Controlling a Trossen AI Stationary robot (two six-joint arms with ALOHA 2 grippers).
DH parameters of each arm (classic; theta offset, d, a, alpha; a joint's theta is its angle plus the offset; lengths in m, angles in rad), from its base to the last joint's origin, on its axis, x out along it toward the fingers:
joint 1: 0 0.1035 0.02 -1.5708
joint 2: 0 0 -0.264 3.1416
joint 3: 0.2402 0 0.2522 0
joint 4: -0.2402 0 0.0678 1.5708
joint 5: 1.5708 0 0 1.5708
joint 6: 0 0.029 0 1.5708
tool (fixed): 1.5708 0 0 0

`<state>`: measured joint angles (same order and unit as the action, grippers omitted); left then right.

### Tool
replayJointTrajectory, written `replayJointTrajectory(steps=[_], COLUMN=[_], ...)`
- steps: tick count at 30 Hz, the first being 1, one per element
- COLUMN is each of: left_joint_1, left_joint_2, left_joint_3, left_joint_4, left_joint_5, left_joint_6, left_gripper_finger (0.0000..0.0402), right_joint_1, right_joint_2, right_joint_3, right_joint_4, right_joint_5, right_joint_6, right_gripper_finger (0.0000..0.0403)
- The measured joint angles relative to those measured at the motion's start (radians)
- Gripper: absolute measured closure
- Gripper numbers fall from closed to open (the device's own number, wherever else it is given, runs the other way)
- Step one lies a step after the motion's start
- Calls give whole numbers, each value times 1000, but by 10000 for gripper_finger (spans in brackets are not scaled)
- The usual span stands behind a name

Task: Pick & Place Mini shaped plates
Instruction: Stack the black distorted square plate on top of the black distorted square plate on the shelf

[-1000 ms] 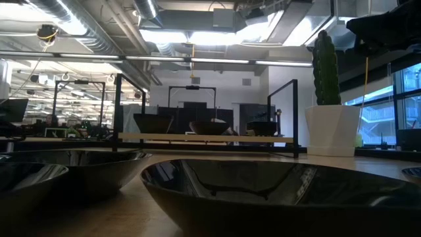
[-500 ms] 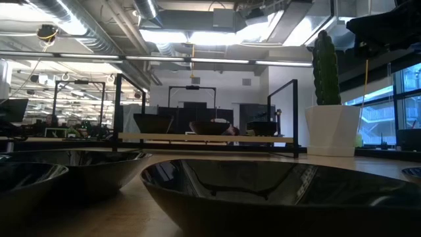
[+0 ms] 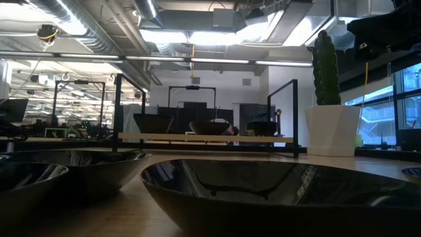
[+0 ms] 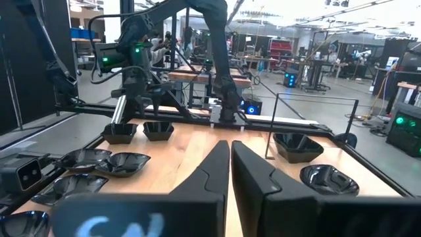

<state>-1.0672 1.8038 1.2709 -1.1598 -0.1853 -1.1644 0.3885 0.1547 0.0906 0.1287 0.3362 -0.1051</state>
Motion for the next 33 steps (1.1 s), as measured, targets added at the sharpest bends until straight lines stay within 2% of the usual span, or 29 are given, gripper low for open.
replayJointTrajectory(steps=[5, 20, 33], left_joint_1=[0, -2, -5], left_joint_2=[0, 5, 66], left_joint_3=[0, -4, -4], left_joint_4=[50, 116, 125], left_joint_5=[-32, -32, -31], left_joint_6=[41, 87, 159], left_gripper_finger=[233, 235, 237], right_joint_1=[0, 0, 0], right_joint_2=[0, 0, 0], right_joint_3=[0, 0, 0], right_joint_4=[0, -1, -1], right_joint_5=[0, 0, 0], right_joint_6=[0, 0, 0], right_gripper_finger=[383, 383, 383])
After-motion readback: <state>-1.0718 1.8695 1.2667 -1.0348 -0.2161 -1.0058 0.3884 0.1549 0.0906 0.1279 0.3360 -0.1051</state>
